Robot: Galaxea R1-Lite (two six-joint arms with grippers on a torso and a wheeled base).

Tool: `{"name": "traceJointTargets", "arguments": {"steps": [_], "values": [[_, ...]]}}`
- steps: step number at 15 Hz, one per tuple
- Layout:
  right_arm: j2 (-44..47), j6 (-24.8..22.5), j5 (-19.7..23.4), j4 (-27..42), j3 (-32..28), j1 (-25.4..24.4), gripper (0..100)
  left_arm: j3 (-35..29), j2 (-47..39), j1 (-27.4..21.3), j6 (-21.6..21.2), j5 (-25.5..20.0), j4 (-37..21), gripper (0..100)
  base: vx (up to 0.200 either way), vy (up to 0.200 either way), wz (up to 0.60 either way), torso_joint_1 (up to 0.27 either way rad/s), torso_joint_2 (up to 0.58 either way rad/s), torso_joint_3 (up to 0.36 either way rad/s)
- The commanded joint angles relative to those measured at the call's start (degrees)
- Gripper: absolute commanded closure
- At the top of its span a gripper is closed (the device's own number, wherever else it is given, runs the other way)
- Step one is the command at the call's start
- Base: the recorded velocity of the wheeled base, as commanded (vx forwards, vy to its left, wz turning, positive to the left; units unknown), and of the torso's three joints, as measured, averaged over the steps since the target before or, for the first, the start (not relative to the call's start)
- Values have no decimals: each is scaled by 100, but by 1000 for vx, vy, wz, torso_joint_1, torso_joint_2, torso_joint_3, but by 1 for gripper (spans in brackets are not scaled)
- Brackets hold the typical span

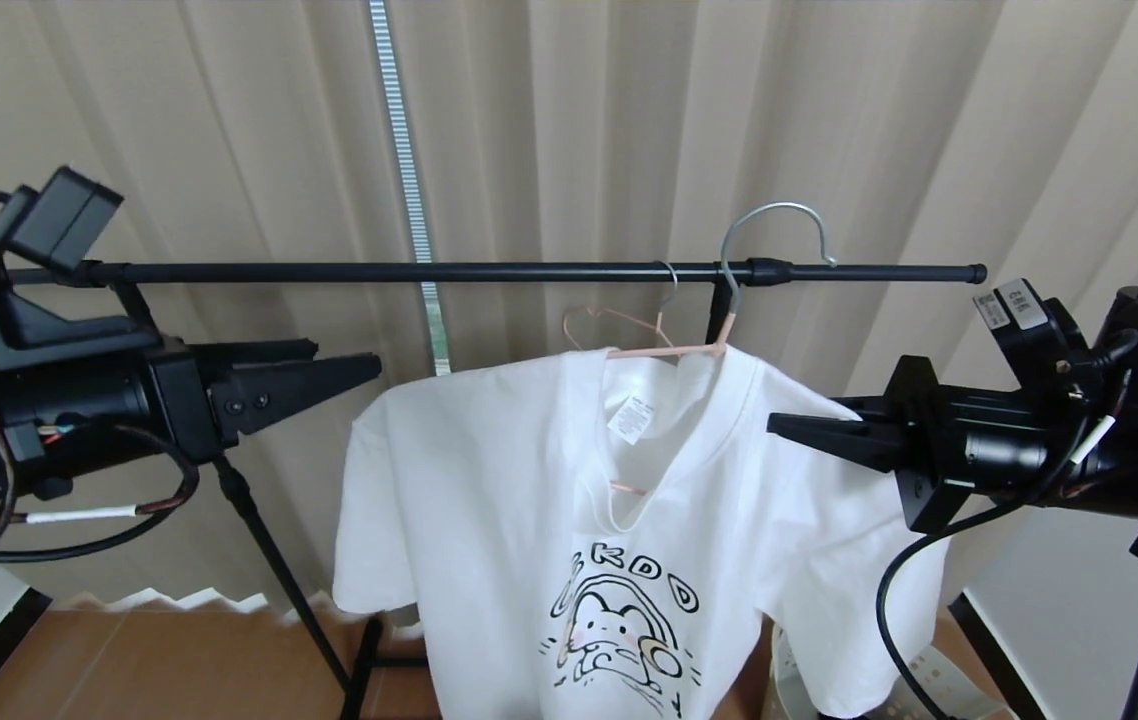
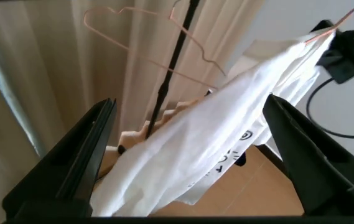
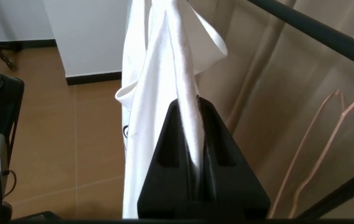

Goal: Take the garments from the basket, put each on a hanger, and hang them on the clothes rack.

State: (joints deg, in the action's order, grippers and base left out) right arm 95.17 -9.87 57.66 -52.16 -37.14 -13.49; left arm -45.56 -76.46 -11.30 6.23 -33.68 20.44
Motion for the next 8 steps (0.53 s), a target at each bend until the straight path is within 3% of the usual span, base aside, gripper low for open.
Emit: {"name": "traceJointTargets", "arguments": {"steps": [1,2,3,5,8], "values": [[28,-6,-1,-4,32,-83,100,-1061,-88,-443,-157,2,-779,0,0,0,0,0,0,0],[28,-6,-1,-4,41,-118,100,-1228,-141,-505,-254,2,-998,0,0,0,0,0,0,0],[28,-15,-9,-4,76,-180,100,-1693,-405,-637,-649,81,-1710,0,0,0,0,0,0,0],[37,-41,-9,-4,93,-241,100,-2027,-633,-979,-1027,415,-2229,0,0,0,0,0,0,0],[37,-41,-9,4,120,-312,100,-2300,-888,-1428,-1370,485,-2378,0,0,0,0,0,0,0]]}}
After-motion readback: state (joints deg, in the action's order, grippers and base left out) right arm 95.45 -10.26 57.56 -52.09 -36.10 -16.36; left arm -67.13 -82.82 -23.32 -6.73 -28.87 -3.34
